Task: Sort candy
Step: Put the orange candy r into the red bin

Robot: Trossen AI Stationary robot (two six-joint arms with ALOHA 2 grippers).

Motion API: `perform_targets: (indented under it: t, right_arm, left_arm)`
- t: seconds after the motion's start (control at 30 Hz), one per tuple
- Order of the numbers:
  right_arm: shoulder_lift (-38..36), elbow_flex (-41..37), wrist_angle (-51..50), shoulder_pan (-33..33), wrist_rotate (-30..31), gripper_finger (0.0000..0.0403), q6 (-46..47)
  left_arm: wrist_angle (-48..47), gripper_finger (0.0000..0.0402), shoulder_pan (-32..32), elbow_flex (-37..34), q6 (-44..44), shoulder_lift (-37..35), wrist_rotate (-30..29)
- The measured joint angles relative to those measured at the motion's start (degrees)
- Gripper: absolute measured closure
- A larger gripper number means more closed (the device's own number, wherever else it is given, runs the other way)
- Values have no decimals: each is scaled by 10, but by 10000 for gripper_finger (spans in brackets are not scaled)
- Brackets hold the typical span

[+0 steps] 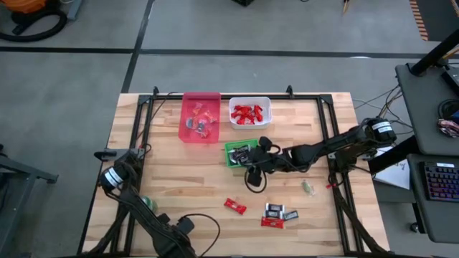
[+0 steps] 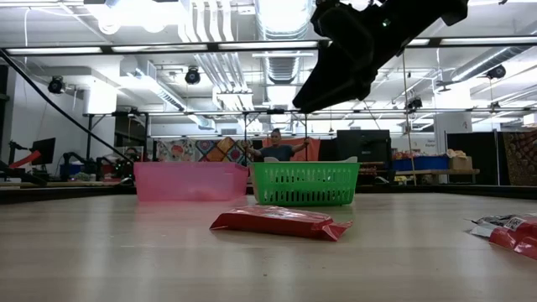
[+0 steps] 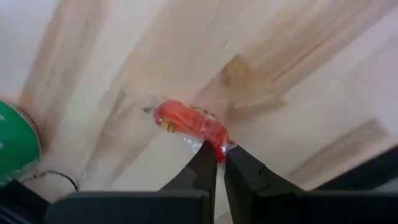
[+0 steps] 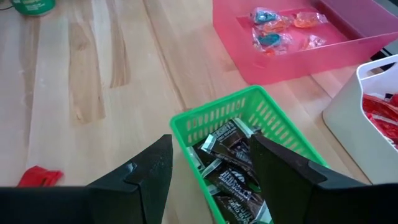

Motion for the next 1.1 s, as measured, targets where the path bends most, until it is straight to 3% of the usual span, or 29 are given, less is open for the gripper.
perform_targets:
  t: [0.57, 0.87, 1.1]
  right_arm:
    - [0, 0, 2, 55, 0, 197, 12]
    - [0, 0, 20, 102, 0, 197, 7]
    - [0, 0, 97, 132, -3, 197, -61]
  left_arm:
    - [2, 401, 31, 1, 121, -111, -218]
    - [35, 401, 79, 1, 373, -128, -286]
    - [61, 401, 106, 1, 542, -128, -397]
